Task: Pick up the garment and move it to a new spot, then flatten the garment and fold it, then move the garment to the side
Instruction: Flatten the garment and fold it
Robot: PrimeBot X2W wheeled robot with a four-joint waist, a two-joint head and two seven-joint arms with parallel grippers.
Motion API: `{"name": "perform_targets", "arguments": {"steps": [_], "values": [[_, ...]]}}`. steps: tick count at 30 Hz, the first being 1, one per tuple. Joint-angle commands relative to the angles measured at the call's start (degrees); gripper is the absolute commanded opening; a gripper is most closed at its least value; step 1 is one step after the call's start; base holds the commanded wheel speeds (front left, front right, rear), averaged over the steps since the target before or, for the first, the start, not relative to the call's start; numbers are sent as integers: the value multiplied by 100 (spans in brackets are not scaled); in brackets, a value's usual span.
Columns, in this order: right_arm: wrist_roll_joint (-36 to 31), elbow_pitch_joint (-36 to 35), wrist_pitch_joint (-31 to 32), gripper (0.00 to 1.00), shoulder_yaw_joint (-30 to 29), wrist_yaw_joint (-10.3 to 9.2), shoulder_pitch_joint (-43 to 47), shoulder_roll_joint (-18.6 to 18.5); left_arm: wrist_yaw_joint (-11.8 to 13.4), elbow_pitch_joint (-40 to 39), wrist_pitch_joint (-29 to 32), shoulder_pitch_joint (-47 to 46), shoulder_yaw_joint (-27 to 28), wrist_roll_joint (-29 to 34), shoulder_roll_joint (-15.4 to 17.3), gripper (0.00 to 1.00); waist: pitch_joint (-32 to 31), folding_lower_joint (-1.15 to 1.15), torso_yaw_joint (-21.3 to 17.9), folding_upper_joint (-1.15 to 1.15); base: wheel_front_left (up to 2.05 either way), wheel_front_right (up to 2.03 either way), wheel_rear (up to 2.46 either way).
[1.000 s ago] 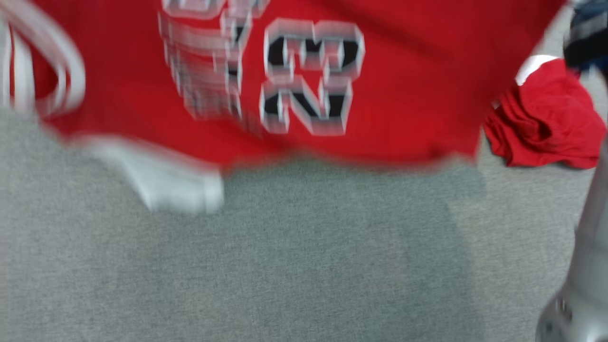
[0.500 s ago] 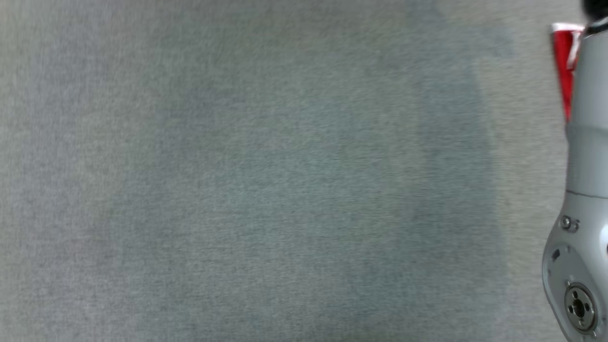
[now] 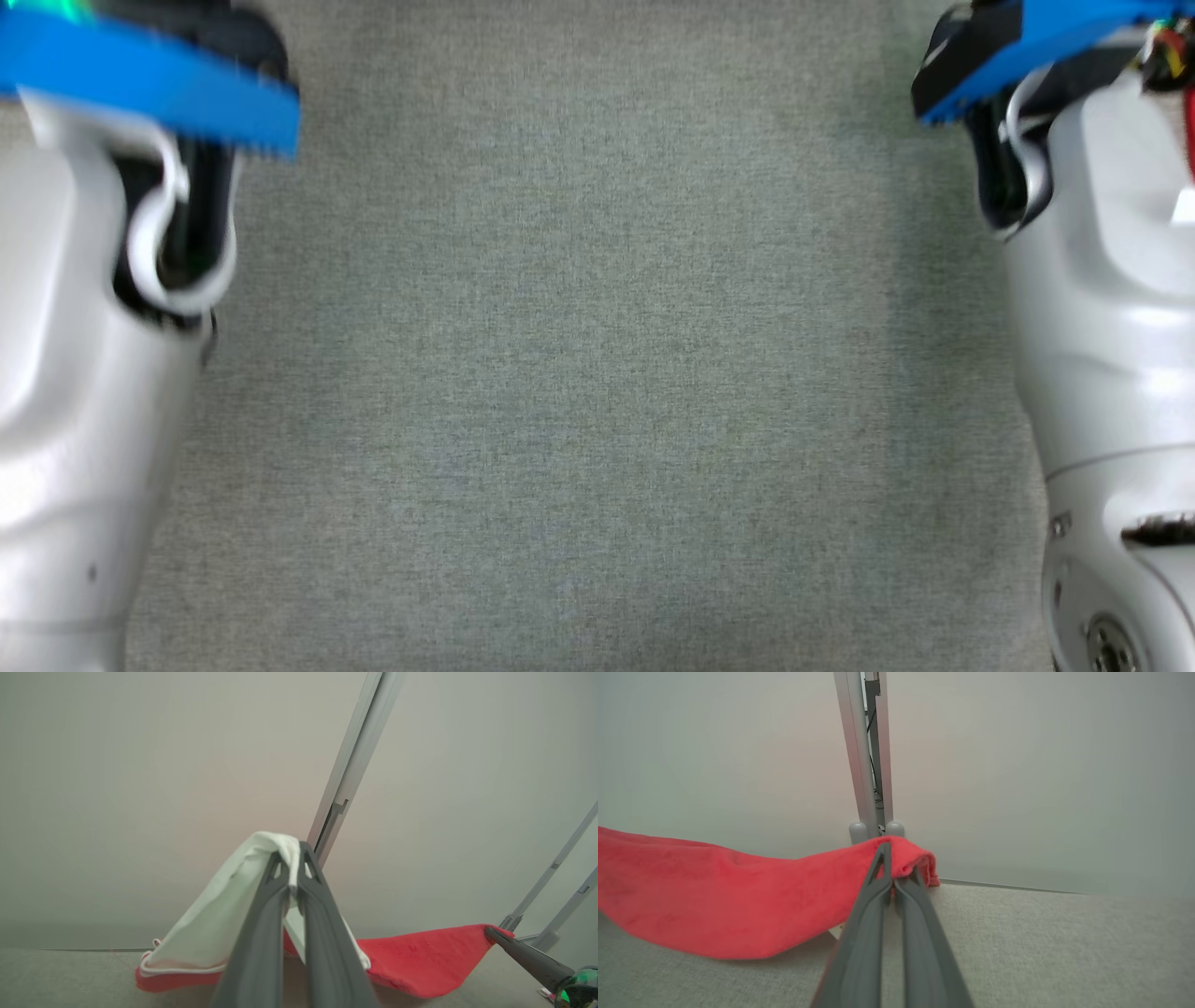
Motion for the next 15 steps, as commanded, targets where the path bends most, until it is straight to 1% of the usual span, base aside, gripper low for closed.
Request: {"name": "perform_targets", "arguments": {"steps": [1, 4, 7, 12, 15], "values": [[202, 83, -110, 0, 72, 1, 232, -13, 30, -114, -154, 460, 96, -114, 70, 0, -138, 1, -56, 0, 0, 0, 0], [540, 98, -202, 0, 246, 1, 534, -14, 103, -309, -364, 1151, 238, -259, 74, 0, -351, 1, -96, 0, 0, 0, 0], [847, -49, -229, 0, 433, 1, 939, -15, 163, -581, -521, 1874, 343, -312, 72, 0, -619, 1, -132, 0, 0, 0, 0], [1252, -647, -242, 0, 628, 1, 1773, -14, 212, -1143, -637, 2979, 500, -264, 68, 0, -1216, 1, -169, 0, 0, 0, 0], [1427, -995, -244, 0, 727, 1, 2412, -13, 296, -1561, -649, 3627, 591, -261, 27, 0, -1680, 1, -162, 0, 0, 0, 0]]}}
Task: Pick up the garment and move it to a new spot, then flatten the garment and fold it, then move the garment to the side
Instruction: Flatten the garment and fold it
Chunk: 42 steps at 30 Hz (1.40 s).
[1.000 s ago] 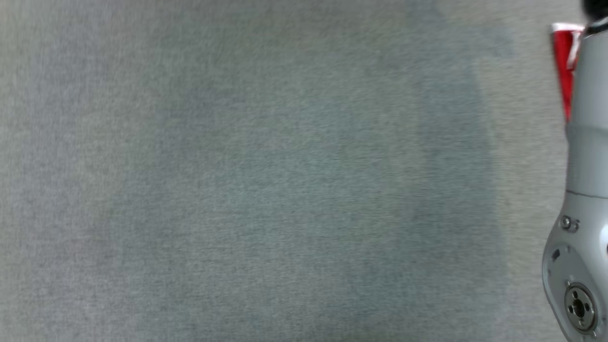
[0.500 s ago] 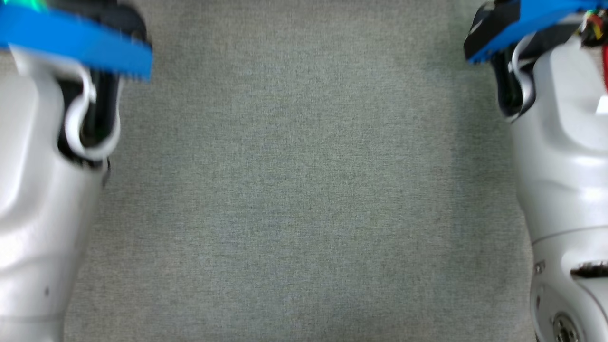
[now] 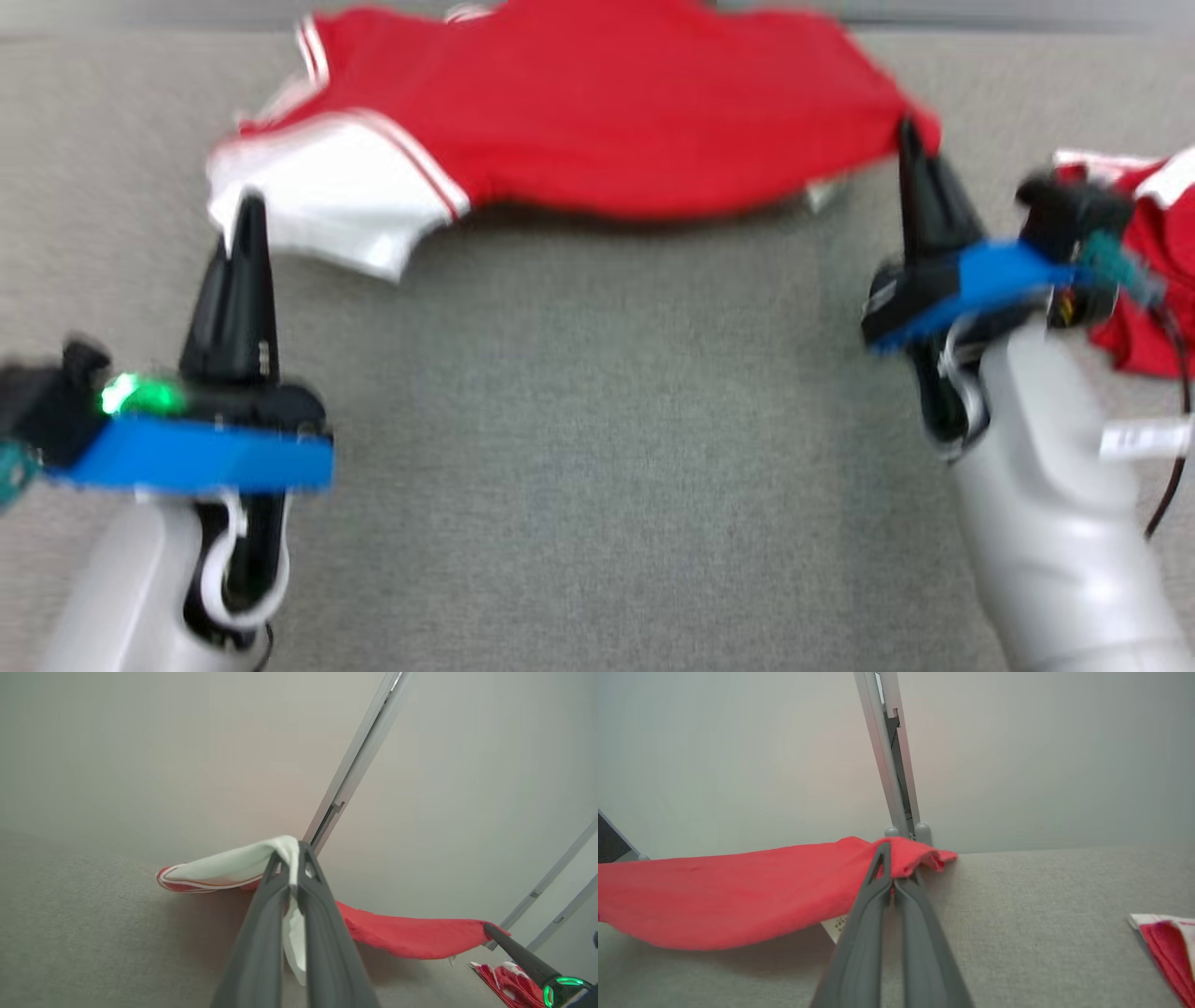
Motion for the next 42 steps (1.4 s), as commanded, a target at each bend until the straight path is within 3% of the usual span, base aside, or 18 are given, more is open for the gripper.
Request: {"name": "perform_targets", "arguments": {"steps": [1, 6, 11, 17, 21, 25, 28, 36, 42], "values": [[120, -202, -28, 0, 56, 1, 530, -13, 67, -285, -33, 452, 68, 46, 4, 0, -537, 2, -175, 0, 0, 0, 0], [196, -723, 66, 0, 27, 1, 1364, -12, 286, -872, -1, 1300, 60, 87, 136, 0, -1146, 2, -161, 0, 0, 0, 0], [223, -1791, 517, 0, -139, 1, 2512, -13, 574, -1708, 296, 2278, -26, 124, 418, 0, -1674, 2, -138, 0, 0, 0, 0], [329, -3278, 1416, 0, -320, 1, 3961, -11, 942, -2591, 581, 3344, -70, 113, 703, 0, -1856, 2, -144, 0, 0, 0, 0], [451, -3851, 1909, 0, -380, 1, 4645, -11, 1114, -2859, 678, 3956, -133, 37, 760, 0, -1812, 2, -162, 0, 0, 0, 0], [412, -3852, 2247, 0, -419, 1, 4901, -11, 1151, -2669, 750, 4237, -181, -69, 764, 0, -1763, 2, -165, 0, 0, 0, 0], [463, -3635, 2381, 0, -429, 1, 4923, -11, 1006, -2406, 771, 4153, -241, -201, 717, 0, -1733, 2, -147, 0, 0, 0, 0], [571, -3111, 2393, 0, -370, 1, 4639, -12, 744, -1697, 875, 3746, -389, -377, 582, 0, -1604, 2, -129, 0, 0, 0, 0], [695, -2780, 2295, 0, -299, 1, 4441, -11, 617, -1310, 778, 3176, -439, -159, 528, 0, -1483, 2, -117, 0, 0, 0, 0]]}}
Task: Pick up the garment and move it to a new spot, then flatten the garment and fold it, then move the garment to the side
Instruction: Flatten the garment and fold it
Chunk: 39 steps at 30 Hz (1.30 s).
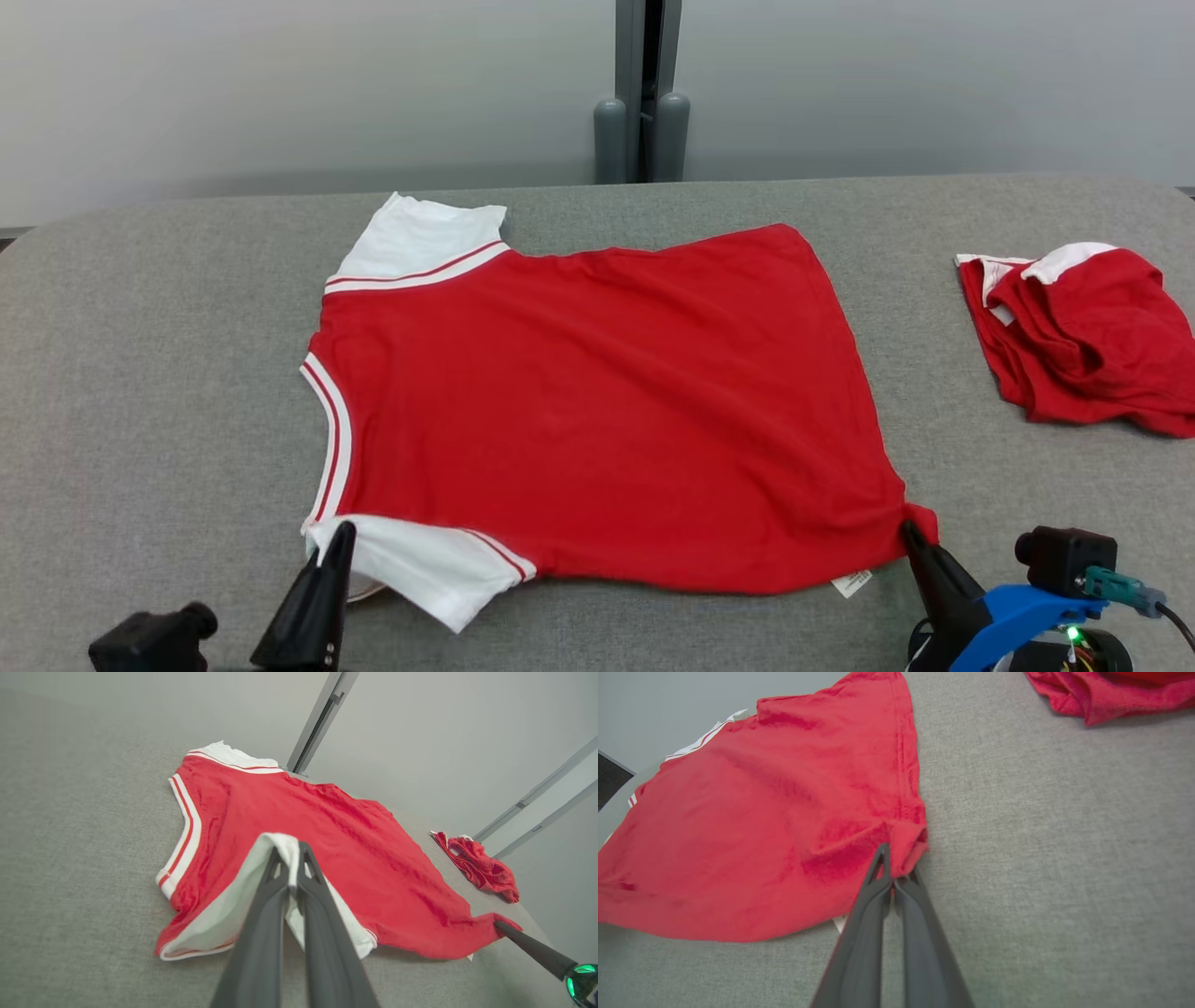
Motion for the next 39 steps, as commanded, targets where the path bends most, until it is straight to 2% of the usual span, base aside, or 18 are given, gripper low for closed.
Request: {"name": "perform_targets", "arguments": {"steps": [1, 8, 15, 22, 26, 27, 28, 29, 30, 31, 32, 39], "values": [[78, 7, -51, 0, 26, 1, -108, -12, -40, 29, -39, -154, -2, 48, -26, 0, 29, 0, 15, 0, 0, 0, 0], [305, 187, -425, 0, 191, 1, -736, -14, -104, 555, -225, -1301, -16, 455, -175, 0, 284, 0, -24, 0, 0, 0, 0], [233, 731, -777, 0, 124, 1, -1545, -11, -221, 1296, -431, -2329, -67, 746, -377, 0, 650, 0, -51, 0, 0, 0, 0], [258, 1243, -993, 0, 239, 1, -2033, -12, -389, 1984, -547, -2893, -131, 878, -499, 0, 911, 0, -67, 0, 0, 0, 0], [203, 1449, -1116, 2, 363, 1, -2219, -14, -334, 2280, -521, -3029, -178, 909, -555, 0, 971, 0, -83, 0, 0, 0, 0], [201, 1483, -1159, 33, 382, 1, -2266, -13, -310, 2346, -518, -3051, -182, 906, -567, 0, 979, 0, -84, 0, 0, 0, 0], [198, 1515, -1221, 82, 393, 1, -2311, -13, -278, 2399, -501, -3068, -183, 901, -579, 0, 985, 0, -85, 0, 0, 0, 0], [179, 1538, -1311, 100, 396, 1, -2349, -13, -261, 2429, -523, -3092, -170, 908, -593, 0, 989, 0, -83, 0, 0, 0, 0], [175, 1573, -1382, 100, 397, 1, -2372, -13, -222, 2443, -573, -3106, -135, 922, -618, 28, 989, 0, -80, 0, 0, 0, 0], [181, 1588, -1458, 100, 432, 1, -2394, -12, -202, 2451, -611, -3103, -102, 942, -632, 67, 987, 0, -76, 0, 0, 0, 0], [195, 1601, -1531, 100, 451, 1, -2416, -11, -180, 2449, -660, -3088, -76, 958, -649, 100, 980, 0, -73, 0, 0, 0, 0], [-10, 1508, -1882, 100, 433, 1, -2263, -14, -84, 2252, -809, -2695, 165, 1002, -759, 100, 820, 0, -44, 0, 0, 0, 0]]}}
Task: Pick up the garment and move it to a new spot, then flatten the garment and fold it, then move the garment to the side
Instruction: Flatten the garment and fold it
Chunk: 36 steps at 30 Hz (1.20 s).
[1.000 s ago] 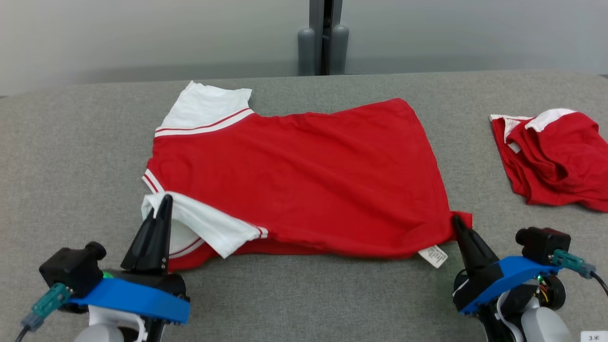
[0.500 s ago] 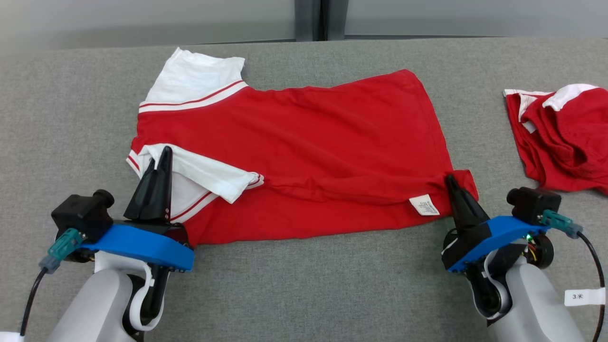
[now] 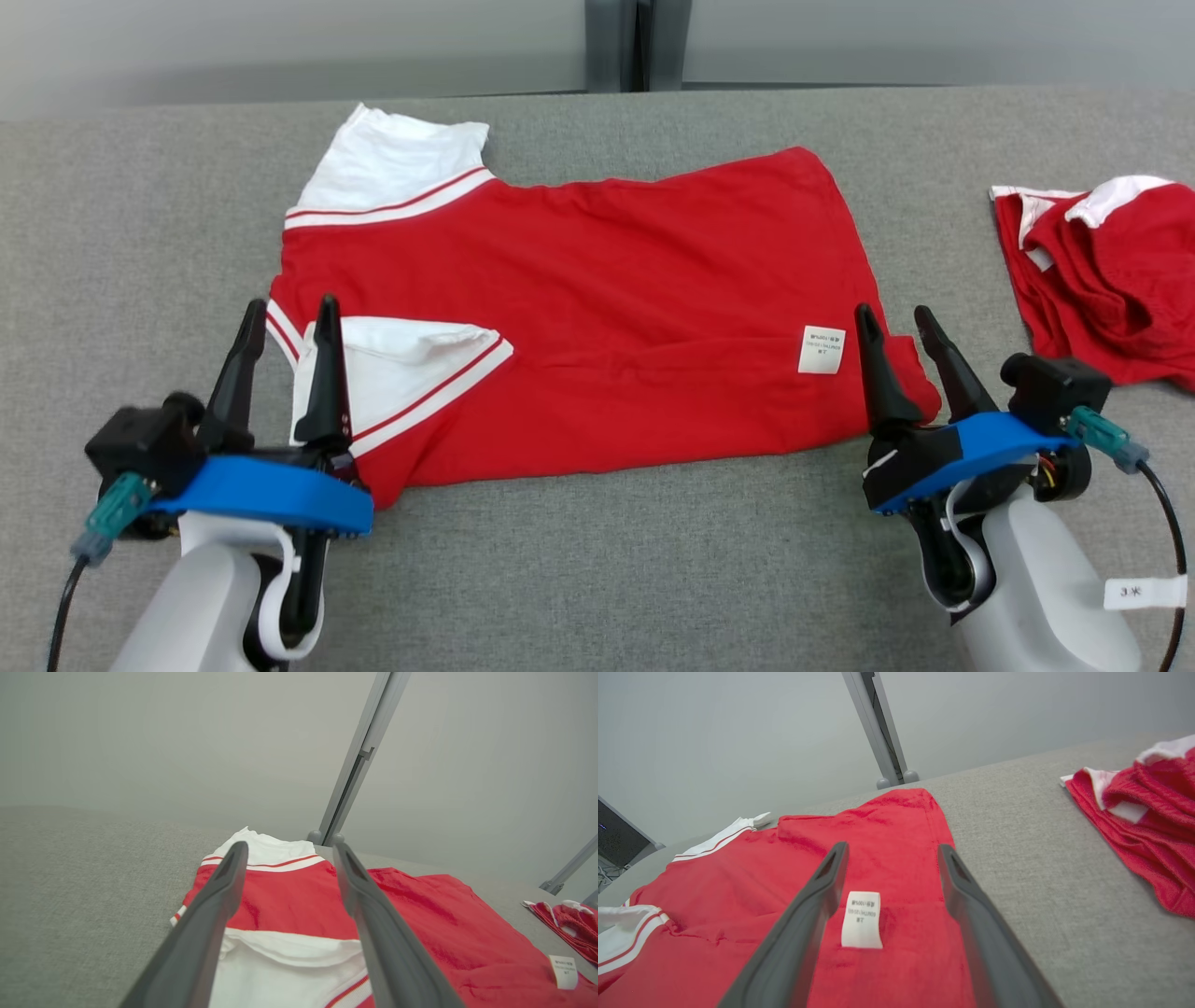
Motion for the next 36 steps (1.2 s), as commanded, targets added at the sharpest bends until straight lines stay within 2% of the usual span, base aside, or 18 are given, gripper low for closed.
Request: {"name": "perform_targets", "arguments": {"steps": [1, 10, 13, 14, 19, 21, 29, 30, 31, 32, 33, 36], "values": [[-137, -104, -65, 100, -61, 1, 150, -15, 42, -94, -38, 236, 95, -4, -20, 100, -93, -1, 1, 0, 0, 0, 0], [-670, -806, 128, 100, -311, 1, 794, -13, 224, -487, 103, 1173, 305, -247, 141, 100, -434, -1, 2, 0, 0, 0, 0], [-706, -1080, 316, 100, -321, 1, 1046, -14, 337, -595, 428, 1511, 371, -479, 218, 100, -494, -1, -3, 0, 0, 0, 0], [-740, -1227, 461, 100, -293, 1, 1177, -13, 397, -607, 742, 1693, 345, -644, 220, 100, -505, -1, -13, 0, 0, 0, 0], [-780, -1480, 655, 100, -285, 1, 1333, -14, 544, -548, 1222, 1872, 369, -997, 147, 100, -464, -1, -54, 0, 0, 0, 0], [-775, -1601, 768, 100, -258, 1, 1380, -14, 478, -408, 1358, 1843, 454, -1297, 38, 100, -384, -1, -99, 0, 0, 0, 0], [-793, -1532, 994, 100, -306, 1, 1283, -14, 386, 143, 1347, 1576, 568, -1523, -70, 100, -175, -1, -191, 0, 0, 0, 0], [-783, -1479, 1016, 100, -308, 1, 1261, -13, 351, 179, 1315, 1536, 574, -1523, -76, 86, -156, -1, -189, 0, 0, 0, 0], [-757, -1417, 1050, 100, -305, 1, 1235, -13, 336, 220, 1288, 1504, 569, -1518, -87, 47, -139, -1, -185, 0, 0, 0, 0], [-734, -1368, 1058, 100, -285, 1, 1204, -13, 282, 246, 1256, 1470, 554, -1502, -96, 16, -127, -1, -178, 0, 0, 0, 0], [-678, -1302, 1084, 100, -272, 1, 1176, -13, 240, 254, 1186, 1426, 558, -1487, -110, 0, -116, -1, -169, 0, 0, 0, 0], [-614, -1090, 1092, 100, -254, 1, 1105, -14, 124, 256, 957, 1320, 609, -1449, -106, 0, -91, -1, -128, 0, 0, 0, 0]]}}
